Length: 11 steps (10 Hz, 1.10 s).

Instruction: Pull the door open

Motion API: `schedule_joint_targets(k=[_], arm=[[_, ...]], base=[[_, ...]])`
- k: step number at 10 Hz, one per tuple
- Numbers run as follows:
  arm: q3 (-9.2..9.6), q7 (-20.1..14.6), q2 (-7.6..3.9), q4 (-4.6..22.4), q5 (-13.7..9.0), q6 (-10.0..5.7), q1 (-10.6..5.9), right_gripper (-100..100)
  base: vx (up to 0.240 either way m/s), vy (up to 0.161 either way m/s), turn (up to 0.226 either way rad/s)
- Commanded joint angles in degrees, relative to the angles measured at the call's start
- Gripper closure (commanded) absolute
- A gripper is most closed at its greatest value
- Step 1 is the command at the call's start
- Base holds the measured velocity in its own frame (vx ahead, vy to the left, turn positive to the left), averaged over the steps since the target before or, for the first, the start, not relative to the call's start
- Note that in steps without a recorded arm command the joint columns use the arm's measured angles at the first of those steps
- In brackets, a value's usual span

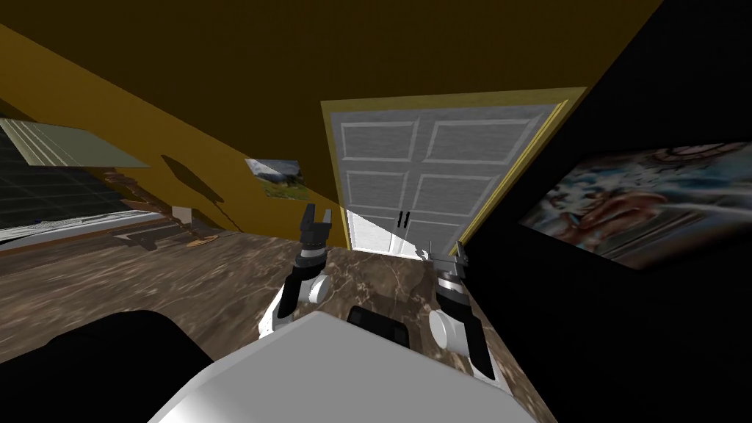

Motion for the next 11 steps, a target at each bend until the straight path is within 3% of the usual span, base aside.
schedule_joint_targets(k=[1,11], arm=[[1.52,-1.5,-0.30,1.9,-1.2,-0.58,-0.73,-100],[10.76,-11.8,-2.96,16.1,-10.2,-5.09,-6.76,-100]], base=[[0.105,0.010,-0.016],[0.098,0.015,-0.023]])
